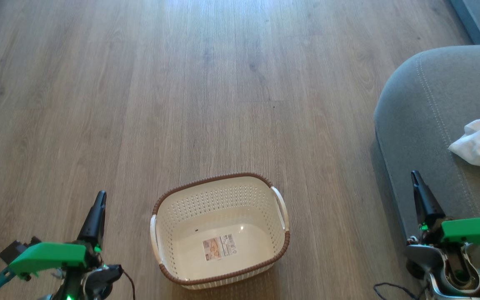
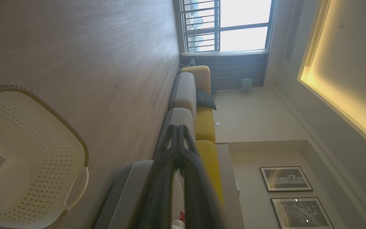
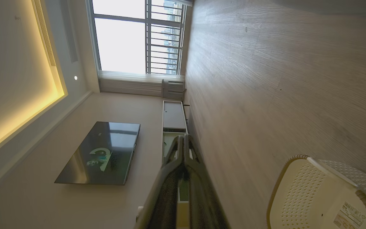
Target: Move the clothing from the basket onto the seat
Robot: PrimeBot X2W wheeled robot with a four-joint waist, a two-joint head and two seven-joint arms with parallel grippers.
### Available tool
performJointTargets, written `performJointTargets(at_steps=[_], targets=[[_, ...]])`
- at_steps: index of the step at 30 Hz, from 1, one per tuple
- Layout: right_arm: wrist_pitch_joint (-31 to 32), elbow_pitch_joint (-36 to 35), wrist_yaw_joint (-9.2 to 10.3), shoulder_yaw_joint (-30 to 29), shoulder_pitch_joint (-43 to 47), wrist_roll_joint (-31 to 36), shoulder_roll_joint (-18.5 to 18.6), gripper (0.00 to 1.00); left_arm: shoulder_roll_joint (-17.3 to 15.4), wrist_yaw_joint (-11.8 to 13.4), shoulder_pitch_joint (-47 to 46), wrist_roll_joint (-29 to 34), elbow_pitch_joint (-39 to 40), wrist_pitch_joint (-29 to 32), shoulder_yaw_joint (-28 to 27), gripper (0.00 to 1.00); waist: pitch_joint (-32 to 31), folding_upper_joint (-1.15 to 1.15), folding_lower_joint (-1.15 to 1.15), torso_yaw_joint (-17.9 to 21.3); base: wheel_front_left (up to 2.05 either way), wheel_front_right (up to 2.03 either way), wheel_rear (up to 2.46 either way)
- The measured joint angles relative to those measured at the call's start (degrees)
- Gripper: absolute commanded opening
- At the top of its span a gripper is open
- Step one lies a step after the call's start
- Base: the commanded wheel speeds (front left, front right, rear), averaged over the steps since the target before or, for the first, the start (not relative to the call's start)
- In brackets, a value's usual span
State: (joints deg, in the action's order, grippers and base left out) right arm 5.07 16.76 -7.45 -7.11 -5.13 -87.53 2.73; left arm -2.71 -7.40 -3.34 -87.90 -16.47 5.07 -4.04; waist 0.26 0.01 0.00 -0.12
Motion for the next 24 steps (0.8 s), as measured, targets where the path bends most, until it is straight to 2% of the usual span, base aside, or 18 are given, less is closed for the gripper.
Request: performJointTargets(at_steps=[7,24], targets=[[1.09,-0.48,0.0,-0.36,0.01,-4.23,-0.07,0.0,0.14,0.0,0.0,-3.92,0.44,0.99,-0.27,0.0,-0.08,0.0,0.0,0.13,0.0,0.0,0.0],[1.09,-0.51,0.0,-0.4,0.02,-4.3,-0.08,0.0,0.23,0.0,0.0,-3.89,0.49,1.0,-0.4,0.0,-0.08,0.0,0.0,0.13,0.0,0.0,0.0]])
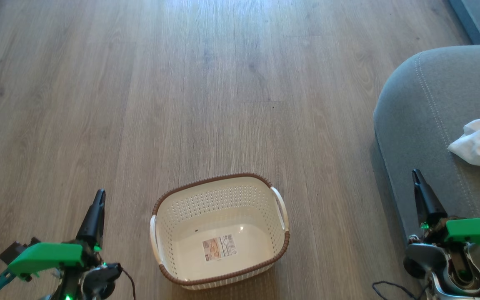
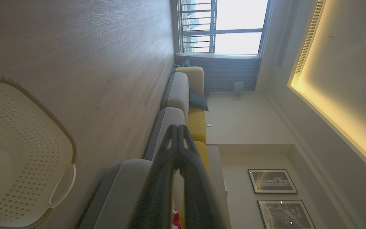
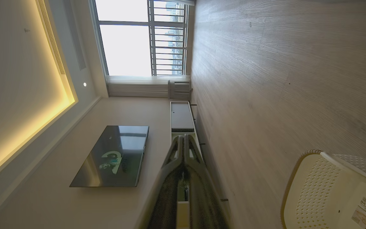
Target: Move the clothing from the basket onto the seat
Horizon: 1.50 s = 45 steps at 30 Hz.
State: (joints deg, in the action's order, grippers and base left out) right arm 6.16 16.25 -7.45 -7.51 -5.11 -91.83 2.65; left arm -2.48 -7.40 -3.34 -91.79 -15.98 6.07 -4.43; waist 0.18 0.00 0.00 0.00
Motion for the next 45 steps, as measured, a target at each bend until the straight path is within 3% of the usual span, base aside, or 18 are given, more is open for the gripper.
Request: performJointTargets(at_steps=[45], targets=[[0.0,0.0,0.0,0.0,0.05,0.0,0.0,0.0,0.02,0.0,0.0,0.0,0.0,0.0,-0.03,0.0,0.0,-0.01,0.0,0.0,0.0,0.0,0.0]])
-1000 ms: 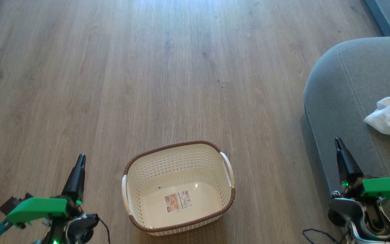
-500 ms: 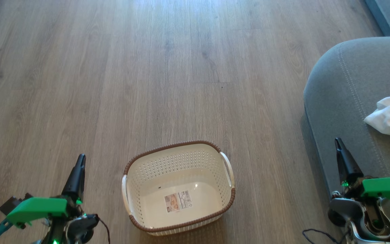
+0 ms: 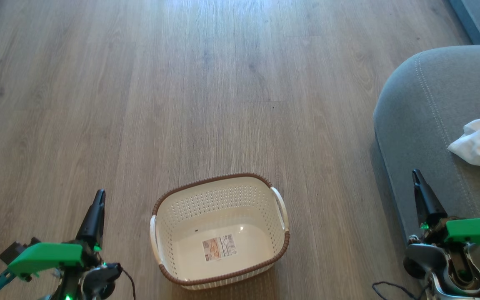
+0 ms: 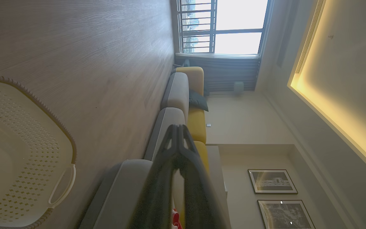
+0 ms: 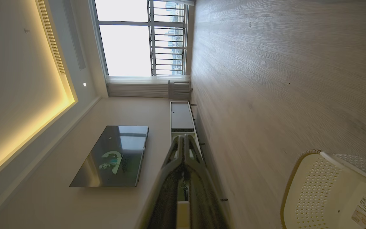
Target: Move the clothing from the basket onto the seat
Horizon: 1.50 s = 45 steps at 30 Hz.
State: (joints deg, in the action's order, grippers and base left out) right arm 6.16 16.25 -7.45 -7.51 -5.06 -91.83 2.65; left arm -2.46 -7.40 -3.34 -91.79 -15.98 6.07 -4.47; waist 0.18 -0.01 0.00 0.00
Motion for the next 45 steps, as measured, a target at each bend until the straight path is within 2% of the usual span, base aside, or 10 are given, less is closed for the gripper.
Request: performJointTargets(at_steps=[45], targets=[[0.0,-0.01,0.0,0.0,0.0,0.0,0.0,0.0,0.01,0.0,0.0,0.0,0.0,0.0,-0.01,0.0,0.0,0.01,0.0,0.0,0.0,0.0,0.0]])
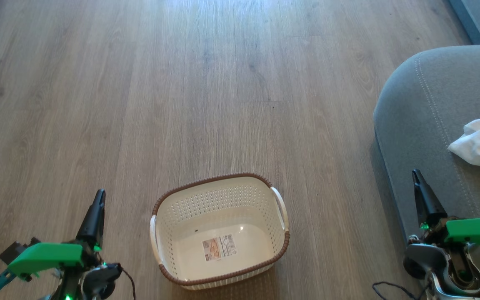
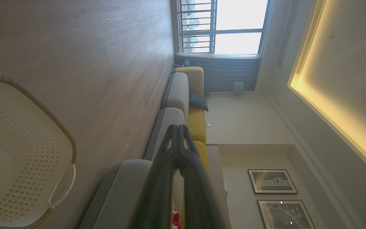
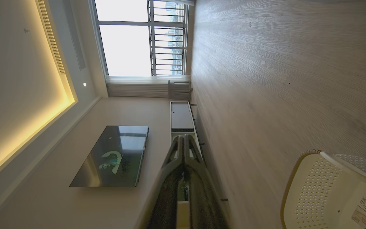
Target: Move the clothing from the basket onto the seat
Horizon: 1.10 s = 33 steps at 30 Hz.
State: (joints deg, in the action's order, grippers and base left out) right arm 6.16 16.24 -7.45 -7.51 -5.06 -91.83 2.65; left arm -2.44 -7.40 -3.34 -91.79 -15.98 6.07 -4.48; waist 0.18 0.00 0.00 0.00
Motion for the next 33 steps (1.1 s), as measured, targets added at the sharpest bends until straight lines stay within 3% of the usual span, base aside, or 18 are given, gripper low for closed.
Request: performJointTargets(at_steps=[33], targets=[[0.0,0.0,0.0,0.0,0.01,0.0,0.0,0.0,0.0,0.0,0.0,0.0,0.01,0.0,0.0,0.0,0.0,0.0,0.0,0.0,0.0,0.0,0.0]])
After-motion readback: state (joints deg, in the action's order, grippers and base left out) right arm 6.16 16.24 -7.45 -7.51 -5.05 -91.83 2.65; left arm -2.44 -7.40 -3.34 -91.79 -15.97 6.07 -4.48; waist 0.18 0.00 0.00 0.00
